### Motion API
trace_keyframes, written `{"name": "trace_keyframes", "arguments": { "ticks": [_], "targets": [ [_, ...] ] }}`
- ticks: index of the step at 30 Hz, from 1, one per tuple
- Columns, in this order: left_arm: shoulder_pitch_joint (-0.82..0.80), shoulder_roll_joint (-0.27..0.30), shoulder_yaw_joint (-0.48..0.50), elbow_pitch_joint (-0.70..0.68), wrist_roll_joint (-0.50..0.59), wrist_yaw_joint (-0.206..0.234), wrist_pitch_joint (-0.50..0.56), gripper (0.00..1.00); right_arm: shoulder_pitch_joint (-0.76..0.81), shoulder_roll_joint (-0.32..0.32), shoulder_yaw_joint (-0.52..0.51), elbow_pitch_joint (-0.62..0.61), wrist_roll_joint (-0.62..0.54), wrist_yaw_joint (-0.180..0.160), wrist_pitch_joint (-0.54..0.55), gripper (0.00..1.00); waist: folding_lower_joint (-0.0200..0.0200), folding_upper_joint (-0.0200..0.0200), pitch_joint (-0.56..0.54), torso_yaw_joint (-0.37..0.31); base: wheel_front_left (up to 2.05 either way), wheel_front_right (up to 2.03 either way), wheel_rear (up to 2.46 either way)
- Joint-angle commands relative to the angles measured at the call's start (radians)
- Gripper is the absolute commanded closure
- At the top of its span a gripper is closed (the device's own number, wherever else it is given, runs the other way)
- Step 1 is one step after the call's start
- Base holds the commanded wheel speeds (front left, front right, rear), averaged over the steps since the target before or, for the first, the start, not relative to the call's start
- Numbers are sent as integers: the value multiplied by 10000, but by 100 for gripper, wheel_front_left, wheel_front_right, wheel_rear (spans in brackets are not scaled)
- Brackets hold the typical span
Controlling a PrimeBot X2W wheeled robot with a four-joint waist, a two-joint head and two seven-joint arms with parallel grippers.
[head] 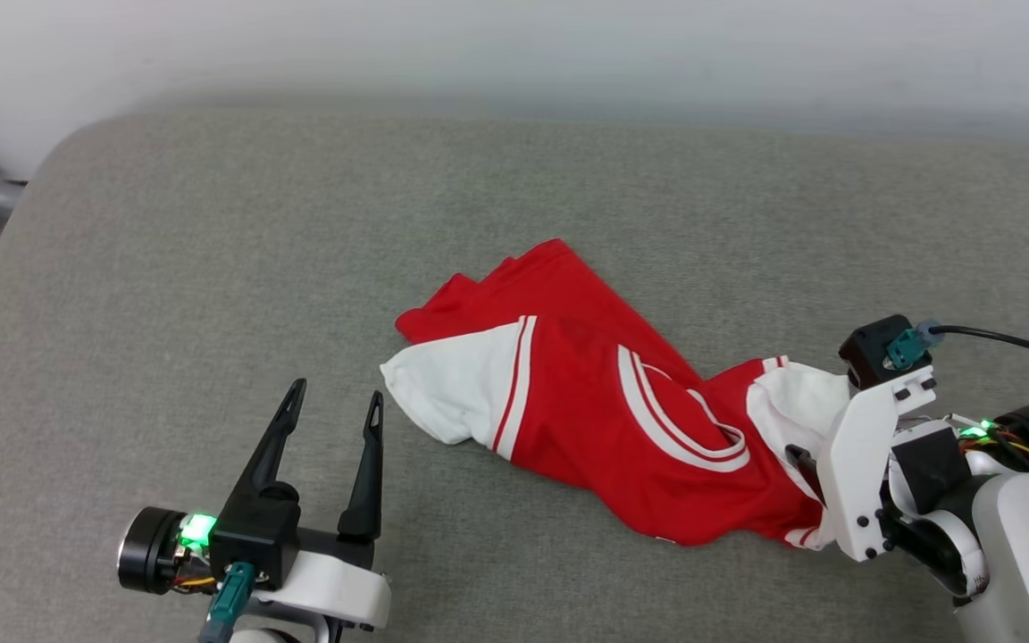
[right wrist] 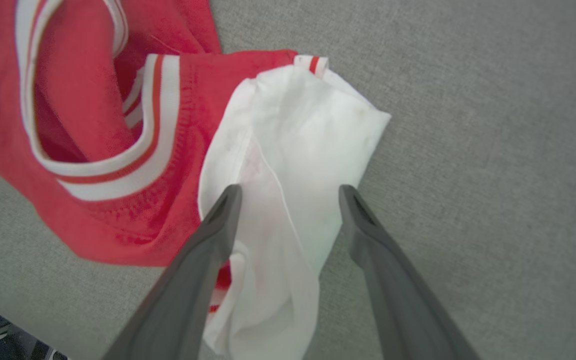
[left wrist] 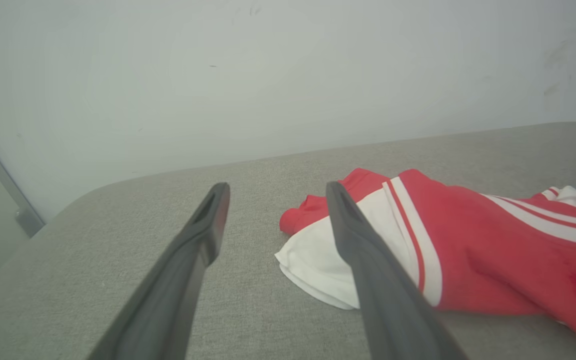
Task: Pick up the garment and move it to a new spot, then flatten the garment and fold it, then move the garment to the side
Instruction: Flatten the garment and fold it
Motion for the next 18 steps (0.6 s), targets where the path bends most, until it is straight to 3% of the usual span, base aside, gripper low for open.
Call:
{"name": "trace_keyframes", "arguments": {
  "ticks": [1,5,6,8,18],
  "targets": [
    [-152,-32,52,7,59,-26,-26,0,-80,-24,-25,-27,-40,-10,60,0,-1,-1,138,158,0,0,0],
    [-222,-123,144,47,142,-137,-26,0,123,35,-181,78,-208,-9,193,0,-1,-1,278,295,0,0,0],
    [-231,-142,173,55,155,-169,-26,0,178,55,-240,118,-295,-9,145,16,-1,-1,298,304,0,0,0],
    [-239,-167,241,79,187,-188,-26,0,254,120,-287,186,-399,-9,14,100,-1,-1,313,297,0,0,0],
    [13,-271,440,139,340,-268,-27,0,595,541,-1240,13,-105,-10,-963,100,-1,-1,-81,-253,0,0,0]
  ]
}}
